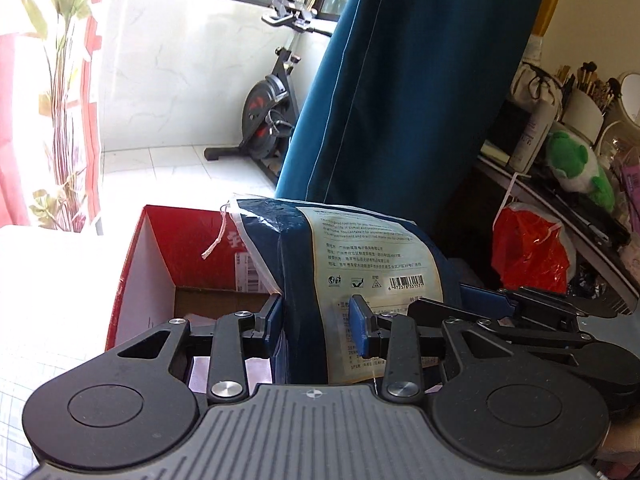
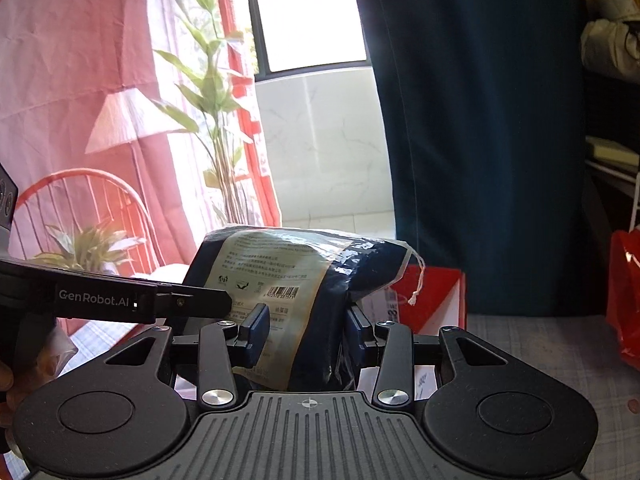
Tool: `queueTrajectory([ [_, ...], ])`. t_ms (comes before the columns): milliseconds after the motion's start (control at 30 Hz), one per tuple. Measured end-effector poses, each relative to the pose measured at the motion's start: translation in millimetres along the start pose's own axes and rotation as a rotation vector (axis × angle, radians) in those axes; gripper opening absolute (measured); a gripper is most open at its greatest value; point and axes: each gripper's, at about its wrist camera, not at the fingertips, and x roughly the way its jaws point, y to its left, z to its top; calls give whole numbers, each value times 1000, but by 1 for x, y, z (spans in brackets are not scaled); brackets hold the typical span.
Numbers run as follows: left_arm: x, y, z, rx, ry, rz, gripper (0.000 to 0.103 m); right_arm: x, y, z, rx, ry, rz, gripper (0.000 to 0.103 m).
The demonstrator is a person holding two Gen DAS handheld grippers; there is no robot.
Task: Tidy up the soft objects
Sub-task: 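Lift the blue bag into the red box and open both grippers, then move both grippers down to the orange floral pillow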
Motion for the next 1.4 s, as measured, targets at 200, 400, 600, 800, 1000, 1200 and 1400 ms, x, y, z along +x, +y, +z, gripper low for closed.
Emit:
queueTrajectory([
  [200,49,-1,-10,-3,110,17,38,39,-18,-18,49,130,-63,34],
  [400,67,0,-17,32,163,54,41,72,-19,-30,37,272,-117,31],
  [600,57,17,-22,9,152,72,42,89,-12,-33,11,344,-142,31],
  [800,46,19,-23,10,132,90,42,94,-13,-34,-2,384,-161,31],
  [1000,22,19,-28,25,104,116,47,67,-8,-29,-6,245,-161,37],
  [1200,-16,7,-31,77,51,114,49,14,11,-28,-45,91,-92,41],
  [1400,-55,-8,-49,92,8,94,49,-31,29,-49,-52,42,-32,40],
])
